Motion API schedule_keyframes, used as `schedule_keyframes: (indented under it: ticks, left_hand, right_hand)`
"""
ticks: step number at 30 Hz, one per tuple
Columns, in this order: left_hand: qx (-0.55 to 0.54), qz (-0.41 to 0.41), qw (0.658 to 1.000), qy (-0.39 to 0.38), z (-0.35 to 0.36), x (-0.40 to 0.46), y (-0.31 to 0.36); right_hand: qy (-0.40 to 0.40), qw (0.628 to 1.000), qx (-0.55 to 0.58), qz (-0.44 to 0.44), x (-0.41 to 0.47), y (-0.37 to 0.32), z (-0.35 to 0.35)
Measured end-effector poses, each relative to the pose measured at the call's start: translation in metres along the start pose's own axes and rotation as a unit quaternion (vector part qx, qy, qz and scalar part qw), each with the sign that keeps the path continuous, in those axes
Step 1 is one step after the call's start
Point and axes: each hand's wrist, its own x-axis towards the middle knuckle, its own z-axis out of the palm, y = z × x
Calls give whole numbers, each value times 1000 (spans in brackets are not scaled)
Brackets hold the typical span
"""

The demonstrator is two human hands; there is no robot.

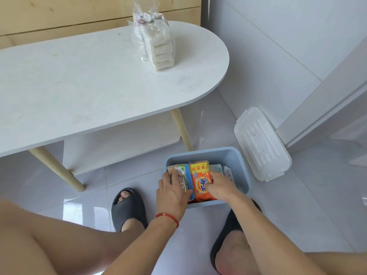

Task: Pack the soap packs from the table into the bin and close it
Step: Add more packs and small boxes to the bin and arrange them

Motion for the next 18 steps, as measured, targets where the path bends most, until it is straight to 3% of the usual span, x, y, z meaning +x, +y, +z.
schedule_keyframes:
  ticks: [4,8,13,18]
  left_hand:
    - [-107,-9,994,18,-3,-2,0]
    - [-168,-69,983,14,-9,4,8]
    - [-158,-131,978,-27,-10,17,15]
    - [-130,-122,984,-16,-3,18,18]
  right_hand:
    - [-7,998,56,21,-3,-3,8]
    - [5,995,93,42,-1,-5,12]
    - [4,974,205,92,4,-4,10]
    - [-19,958,260,117,2,-1,0]
